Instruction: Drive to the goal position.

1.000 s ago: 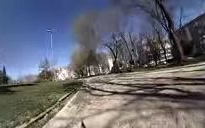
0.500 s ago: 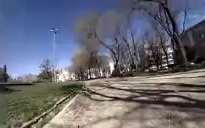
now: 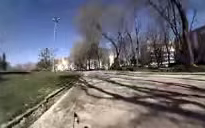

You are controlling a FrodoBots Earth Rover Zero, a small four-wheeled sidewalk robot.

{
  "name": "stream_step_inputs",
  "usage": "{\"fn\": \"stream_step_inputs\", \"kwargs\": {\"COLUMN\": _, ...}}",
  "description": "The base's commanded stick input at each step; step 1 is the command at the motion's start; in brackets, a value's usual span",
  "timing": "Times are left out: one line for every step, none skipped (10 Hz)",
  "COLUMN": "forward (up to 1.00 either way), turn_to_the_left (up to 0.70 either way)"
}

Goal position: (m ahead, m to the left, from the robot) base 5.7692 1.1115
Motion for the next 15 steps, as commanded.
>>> {"fn": "stream_step_inputs", "kwargs": {"forward": 0.95, "turn_to_the_left": 0.0}}
{"fn": "stream_step_inputs", "kwargs": {"forward": 0.95, "turn_to_the_left": 0.0}}
{"fn": "stream_step_inputs", "kwargs": {"forward": 0.95, "turn_to_the_left": 0.0}}
{"fn": "stream_step_inputs", "kwargs": {"forward": 0.95, "turn_to_the_left": 0.0}}
{"fn": "stream_step_inputs", "kwargs": {"forward": 0.95, "turn_to_the_left": 0.0}}
{"fn": "stream_step_inputs", "kwargs": {"forward": 0.95, "turn_to_the_left": 0.0}}
{"fn": "stream_step_inputs", "kwargs": {"forward": 0.95, "turn_to_the_left": 0.0}}
{"fn": "stream_step_inputs", "kwargs": {"forward": 0.95, "turn_to_the_left": 0.0}}
{"fn": "stream_step_inputs", "kwargs": {"forward": 0.94, "turn_to_the_left": 0.0}}
{"fn": "stream_step_inputs", "kwargs": {"forward": 0.94, "turn_to_the_left": 0.0}}
{"fn": "stream_step_inputs", "kwargs": {"forward": 0.94, "turn_to_the_left": 0.0}}
{"fn": "stream_step_inputs", "kwargs": {"forward": 0.94, "turn_to_the_left": 0.0}}
{"fn": "stream_step_inputs", "kwargs": {"forward": 0.94, "turn_to_the_left": 0.0}}
{"fn": "stream_step_inputs", "kwargs": {"forward": 0.94, "turn_to_the_left": 0.0}}
{"fn": "stream_step_inputs", "kwargs": {"forward": 0.94, "turn_to_the_left": 0.0}}
